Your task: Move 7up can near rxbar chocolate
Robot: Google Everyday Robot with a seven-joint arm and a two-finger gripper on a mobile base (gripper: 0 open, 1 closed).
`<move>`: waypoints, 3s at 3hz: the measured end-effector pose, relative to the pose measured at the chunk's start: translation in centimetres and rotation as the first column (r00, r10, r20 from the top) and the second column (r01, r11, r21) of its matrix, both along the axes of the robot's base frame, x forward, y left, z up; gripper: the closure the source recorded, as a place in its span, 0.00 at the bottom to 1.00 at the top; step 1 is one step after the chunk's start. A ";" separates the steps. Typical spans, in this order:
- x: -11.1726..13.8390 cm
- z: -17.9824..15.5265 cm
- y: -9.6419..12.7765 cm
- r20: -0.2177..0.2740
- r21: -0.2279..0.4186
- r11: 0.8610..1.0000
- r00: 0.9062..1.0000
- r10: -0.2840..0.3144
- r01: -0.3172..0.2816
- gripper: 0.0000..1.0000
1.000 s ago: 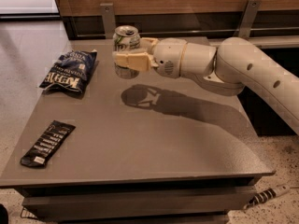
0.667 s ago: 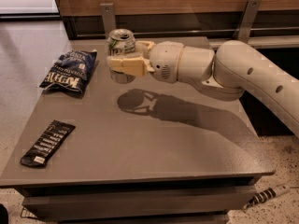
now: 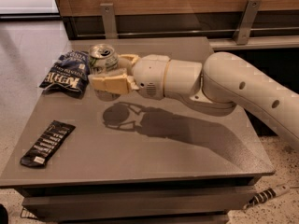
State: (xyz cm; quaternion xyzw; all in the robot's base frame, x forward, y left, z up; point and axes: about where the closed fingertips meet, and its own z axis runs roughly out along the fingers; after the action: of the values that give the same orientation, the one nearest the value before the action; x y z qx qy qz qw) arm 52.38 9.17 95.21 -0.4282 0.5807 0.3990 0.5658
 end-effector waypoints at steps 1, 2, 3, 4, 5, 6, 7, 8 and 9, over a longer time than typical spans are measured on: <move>-1.8 -1.8 1.7 0.006 -0.054 0.998 0.999 0.038 -0.037 1.00; -3.2 -4.0 2.4 0.009 -0.079 0.995 0.998 0.068 -0.067 1.00; -4.3 -5.4 3.8 0.025 -0.060 0.989 0.990 0.136 -0.134 1.00; -4.9 -6.4 4.9 0.035 -0.022 0.980 0.980 0.196 -0.196 1.00; -5.7 -7.4 5.7 0.020 -0.011 0.970 0.970 0.242 -0.242 1.00; -6.3 -8.4 6.0 -0.014 -0.032 0.965 0.965 0.260 -0.261 0.83; -6.5 -8.4 6.2 -0.015 -0.033 0.964 0.964 0.264 -0.264 0.61; -6.6 -8.4 6.3 -0.014 -0.034 0.963 0.963 0.268 -0.268 0.37; -6.7 -8.3 6.5 -0.013 -0.034 0.962 0.963 0.271 -0.271 0.15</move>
Offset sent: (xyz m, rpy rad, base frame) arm -0.0488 0.0298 -0.0698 -0.1116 -0.0171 0.0994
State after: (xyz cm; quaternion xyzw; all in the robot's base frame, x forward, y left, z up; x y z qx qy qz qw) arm 45.68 15.66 86.88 -0.5120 0.5262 0.4641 0.4956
